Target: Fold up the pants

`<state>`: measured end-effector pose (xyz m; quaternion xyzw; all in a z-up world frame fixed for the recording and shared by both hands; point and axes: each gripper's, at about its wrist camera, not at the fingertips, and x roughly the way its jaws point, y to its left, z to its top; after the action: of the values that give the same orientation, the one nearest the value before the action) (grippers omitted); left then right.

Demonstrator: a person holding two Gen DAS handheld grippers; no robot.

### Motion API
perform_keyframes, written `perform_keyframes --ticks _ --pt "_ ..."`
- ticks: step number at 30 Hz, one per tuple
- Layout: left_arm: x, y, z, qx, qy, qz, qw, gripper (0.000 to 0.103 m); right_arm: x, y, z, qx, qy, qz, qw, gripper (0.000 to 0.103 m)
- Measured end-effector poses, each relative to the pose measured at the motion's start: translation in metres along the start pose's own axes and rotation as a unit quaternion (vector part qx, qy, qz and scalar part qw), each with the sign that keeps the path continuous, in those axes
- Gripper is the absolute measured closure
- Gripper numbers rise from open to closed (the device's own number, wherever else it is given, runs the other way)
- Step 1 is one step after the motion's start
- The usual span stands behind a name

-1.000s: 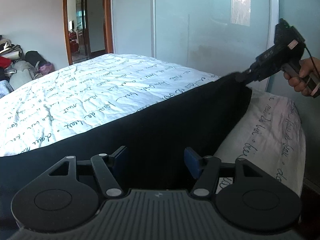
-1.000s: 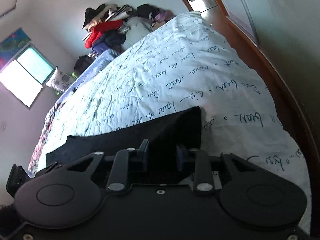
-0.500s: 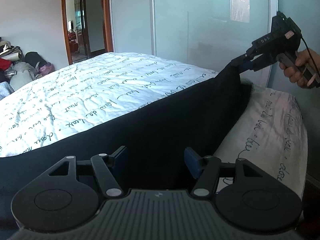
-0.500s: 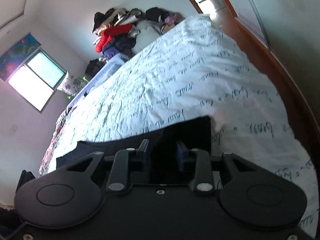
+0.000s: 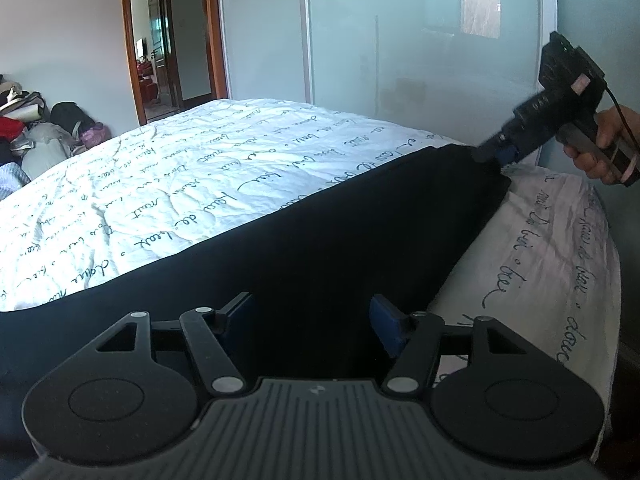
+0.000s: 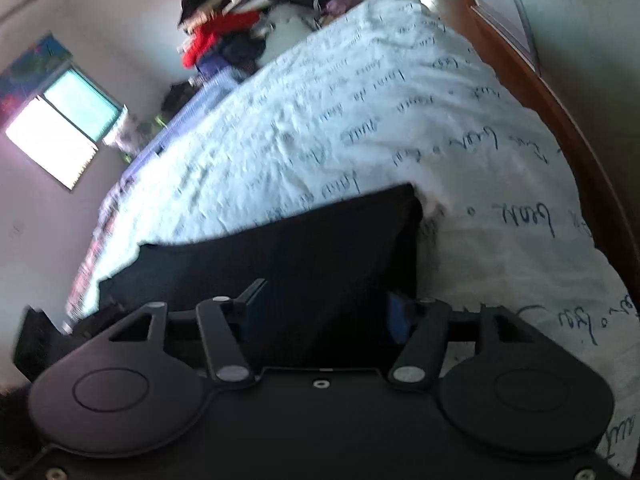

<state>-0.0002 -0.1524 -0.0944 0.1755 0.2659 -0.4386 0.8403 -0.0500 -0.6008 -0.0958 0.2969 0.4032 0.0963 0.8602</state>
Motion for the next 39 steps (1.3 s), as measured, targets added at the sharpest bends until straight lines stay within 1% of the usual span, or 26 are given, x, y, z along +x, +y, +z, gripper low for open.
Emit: perform_keyframes --ticks 3,4,5,6,7,8,10,12,14,15,18,19,20,22,24,26,27,28,30,32,33,35,36,37,38,39 --pt "0.002 0.001 0.001 0.000 0.003 0.003 1.0000 0.035 0.003 -0.004 -0.001 0.005 0.020 0.004 1.000 0.042" --pt "0.003 0.001 0.002 0.000 0.003 0.002 1.0000 0.034 0.003 -0.001 0.001 -0.005 0.029 -0.005 1.000 0.047" --pt "0.003 0.000 0.003 0.002 0.003 0.002 1.0000 0.033 0.001 0.001 0.004 -0.009 0.034 -0.007 0.999 0.056" --pt "0.003 0.000 0.003 0.004 0.002 0.002 1.0000 0.033 -0.001 0.002 0.008 -0.007 0.041 0.007 0.999 0.080" --pt "0.004 0.000 0.003 0.004 0.001 0.003 1.0000 0.032 -0.005 0.003 0.011 -0.002 0.040 0.023 0.999 0.094" --pt "0.004 0.000 0.004 0.003 0.000 0.003 1.0000 0.031 -0.012 0.005 0.015 0.002 0.029 0.039 0.999 0.096" --pt "0.004 0.001 0.004 0.000 0.000 0.001 1.0000 0.029 -0.026 0.009 0.018 0.002 0.015 0.066 0.998 0.097" --pt "0.005 0.000 0.002 0.001 0.001 -0.001 1.0000 0.027 -0.022 0.002 0.009 0.003 0.044 0.038 0.998 0.097" --pt "0.010 -0.001 0.000 0.007 0.010 -0.002 0.9999 0.027 -0.008 -0.011 0.001 0.026 0.086 -0.017 0.996 0.097" --pt "0.011 -0.002 0.000 0.009 0.013 -0.002 0.9999 0.027 -0.009 -0.009 0.001 0.026 0.079 -0.015 0.996 0.097" --pt "0.010 -0.004 0.002 0.009 0.008 -0.007 0.9999 0.027 -0.031 0.007 0.018 0.008 0.021 0.031 0.999 0.097" --pt "0.009 -0.004 0.002 0.008 0.006 -0.008 0.9999 0.027 -0.035 0.008 0.023 0.007 0.012 0.041 0.999 0.097" --pt "0.008 -0.004 0.003 0.007 0.003 -0.008 0.9999 0.027 -0.034 0.003 0.026 0.015 0.018 0.038 0.999 0.097" --pt "0.007 -0.003 0.003 0.001 0.005 -0.008 1.0000 0.027 -0.032 -0.004 0.030 0.027 0.031 0.000 0.999 0.097" --pt "0.004 0.000 0.005 -0.009 0.005 -0.014 0.9998 0.027 -0.042 0.007 0.039 0.013 0.013 0.021 1.000 0.097" --pt "-0.001 0.003 0.008 -0.019 -0.002 -0.022 0.9996 0.025 -0.057 0.032 0.050 -0.030 -0.019 0.051 0.998 0.097" --pt "-0.002 0.003 0.009 -0.020 -0.006 -0.023 0.9995 0.024 -0.059 0.034 0.052 -0.037 -0.025 0.060 0.997 0.098" --pt "-0.002 0.003 0.008 -0.017 -0.011 -0.021 0.9996 0.023 -0.054 0.027 0.051 -0.032 -0.012 0.048 0.998 0.098" --pt "0.001 0.003 0.006 -0.018 -0.010 -0.013 0.9997 0.023 -0.030 -0.009 0.039 0.012 0.041 -0.029 0.999 0.095" --pt "0.006 0.002 0.003 -0.021 -0.003 -0.008 0.9997 0.023 -0.018 -0.042 0.025 0.068 0.044 -0.064 0.995 0.095" --pt "0.007 0.001 0.003 -0.016 -0.001 -0.005 0.9999 0.023 -0.020 -0.047 0.021 0.088 0.030 -0.068 0.993 0.095" --pt "0.003 -0.002 0.004 0.001 -0.017 0.003 0.9998 0.023 -0.039 -0.041 0.011 0.105 -0.036 -0.013 0.994 0.092" --pt "0.001 -0.004 0.004 0.009 -0.026 0.011 0.9995 0.023 -0.048 -0.035 0.003 0.109 -0.064 0.013 0.992 0.076" --pt "0.003 -0.004 0.004 0.014 -0.028 0.021 0.9993 0.022 -0.053 -0.027 -0.006 0.113 -0.078 0.028 0.990 0.063" --pt "0.007 -0.005 0.003 0.017 -0.023 0.029 0.9992 0.023 -0.058 -0.019 -0.019 0.115 -0.090 0.029 0.989 0.035" --pt "0.011 -0.005 0.002 0.017 -0.015 0.033 0.9992 0.023 -0.060 -0.014 -0.029 0.117 -0.101 0.027 0.988 0.028"
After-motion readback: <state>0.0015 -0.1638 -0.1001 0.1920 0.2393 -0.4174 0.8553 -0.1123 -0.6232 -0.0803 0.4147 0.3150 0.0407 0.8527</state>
